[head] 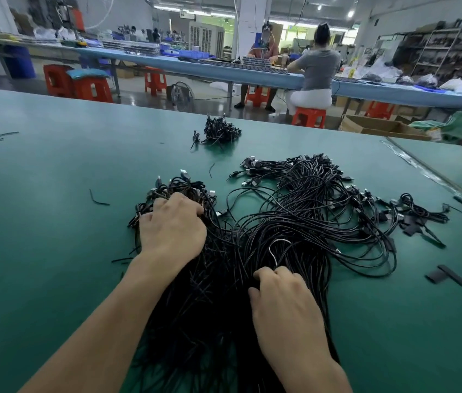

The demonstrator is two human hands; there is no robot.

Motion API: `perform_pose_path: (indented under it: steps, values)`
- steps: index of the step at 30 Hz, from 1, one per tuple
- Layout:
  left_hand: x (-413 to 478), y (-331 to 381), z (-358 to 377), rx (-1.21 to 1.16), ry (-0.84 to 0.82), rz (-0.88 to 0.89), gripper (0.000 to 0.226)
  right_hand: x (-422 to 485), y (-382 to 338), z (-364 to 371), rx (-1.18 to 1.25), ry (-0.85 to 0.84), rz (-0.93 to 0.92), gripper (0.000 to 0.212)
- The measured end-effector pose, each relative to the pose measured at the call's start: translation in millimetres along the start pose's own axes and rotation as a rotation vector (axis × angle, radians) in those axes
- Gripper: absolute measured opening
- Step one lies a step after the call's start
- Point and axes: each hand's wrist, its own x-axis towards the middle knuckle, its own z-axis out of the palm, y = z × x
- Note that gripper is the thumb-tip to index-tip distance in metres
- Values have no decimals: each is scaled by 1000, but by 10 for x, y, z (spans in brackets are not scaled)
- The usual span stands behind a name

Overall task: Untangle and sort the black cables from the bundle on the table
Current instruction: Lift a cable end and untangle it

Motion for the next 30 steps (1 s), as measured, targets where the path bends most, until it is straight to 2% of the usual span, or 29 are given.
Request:
perform_pose_path:
  steps: [3,6,9,12,15,22,26,30]
  values:
    - [-115,54,-6,-73,112,29,40,-8,-4,19,36,29,-29,21]
    - [-236,132,-30,-176,271,88,29,14,45,19,91,103,40,27]
    - [-315,239,-60,-304,296,122,25,17,98,37,83,101,110,37]
    - [-365,288,-64,-404,279,132,25,22,88,49,34,48,111,31]
    - [-381,262,-29,-437,251,132,25,39,97,52,59,77,103,25]
    - [-420,235,34,-527,121,139,27,64,99,21,186,171,194,31]
    - [-414,220,82,-525,63,171,30,90,110,-18,363,220,227,43]
    - [-442,219,101,-507,-34,223,42,128,144,-166,677,165,139,38]
